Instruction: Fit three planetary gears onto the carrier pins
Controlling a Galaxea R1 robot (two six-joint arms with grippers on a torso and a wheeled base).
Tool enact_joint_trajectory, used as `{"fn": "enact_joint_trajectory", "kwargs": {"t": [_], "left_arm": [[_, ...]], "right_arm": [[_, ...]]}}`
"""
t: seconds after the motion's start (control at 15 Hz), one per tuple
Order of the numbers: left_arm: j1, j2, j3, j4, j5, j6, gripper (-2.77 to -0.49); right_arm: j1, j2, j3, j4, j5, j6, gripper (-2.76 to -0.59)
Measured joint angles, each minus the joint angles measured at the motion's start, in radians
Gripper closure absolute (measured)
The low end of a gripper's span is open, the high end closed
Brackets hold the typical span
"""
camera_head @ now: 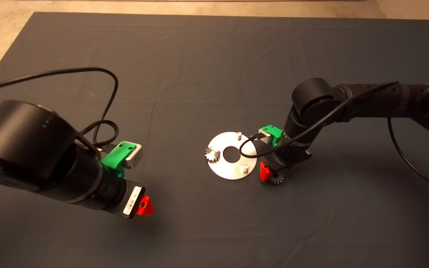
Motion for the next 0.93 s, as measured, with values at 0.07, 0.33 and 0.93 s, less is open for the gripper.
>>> {"fn": "enact_joint_trajectory", "kwargs": {"t": [0.07,0.33,0.93], "left_arm": [[0.0,0.0,0.0,0.0,0.0,0.0,-2.48],[0.0,0.0,0.0,0.0,0.0,0.0,-2.48],[0.0,0.0,0.013,0.0,0.0,0.0,-2.48]], "right_arm": [[0.0,0.0,0.002,0.0,0.0,0.0,-2.17],[0.0,0.002,0.008,0.0,0.0,-0.001,-1.99],[0.0,0.005,0.073,-0.014,-0.002,-0.04,-1.69]]}}
